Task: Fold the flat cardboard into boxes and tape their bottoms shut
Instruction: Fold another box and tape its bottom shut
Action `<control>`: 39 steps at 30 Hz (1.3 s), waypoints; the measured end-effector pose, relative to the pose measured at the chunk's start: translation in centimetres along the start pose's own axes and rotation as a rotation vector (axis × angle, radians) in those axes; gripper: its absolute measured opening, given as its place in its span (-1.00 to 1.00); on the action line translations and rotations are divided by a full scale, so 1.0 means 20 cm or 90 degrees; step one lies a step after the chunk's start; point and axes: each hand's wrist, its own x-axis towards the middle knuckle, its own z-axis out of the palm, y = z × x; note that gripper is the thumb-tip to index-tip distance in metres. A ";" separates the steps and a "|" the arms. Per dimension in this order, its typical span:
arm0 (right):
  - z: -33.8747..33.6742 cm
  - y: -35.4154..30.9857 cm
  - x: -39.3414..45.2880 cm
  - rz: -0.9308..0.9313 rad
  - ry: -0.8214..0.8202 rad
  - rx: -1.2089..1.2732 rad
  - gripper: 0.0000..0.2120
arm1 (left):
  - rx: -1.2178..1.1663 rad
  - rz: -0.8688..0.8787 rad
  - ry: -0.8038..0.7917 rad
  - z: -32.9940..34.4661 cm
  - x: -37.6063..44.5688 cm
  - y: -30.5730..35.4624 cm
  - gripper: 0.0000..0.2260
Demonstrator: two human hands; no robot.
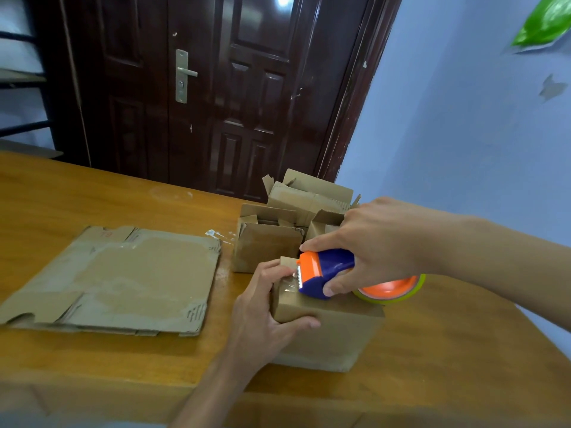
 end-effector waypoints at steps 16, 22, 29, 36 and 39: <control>0.04 0.04 -0.08 0.058 -0.053 0.013 -0.22 | -0.023 -0.016 -0.085 -0.04 0.02 -0.04 -0.42; 0.07 0.05 -0.06 0.050 -0.027 -0.013 -0.19 | -0.013 -0.022 -0.074 -0.03 0.01 -0.03 -0.45; 0.04 -0.03 -0.04 0.019 0.032 -0.065 -0.22 | 0.094 0.027 -0.097 -0.01 -0.01 -0.09 -0.41; 0.02 -0.06 -0.03 0.024 0.034 -0.100 -0.25 | 0.091 0.037 -0.078 -0.01 0.00 -0.09 -0.40; 0.04 -0.06 -0.04 0.029 0.041 -0.081 -0.25 | 0.097 0.041 -0.073 -0.01 -0.01 -0.09 -0.40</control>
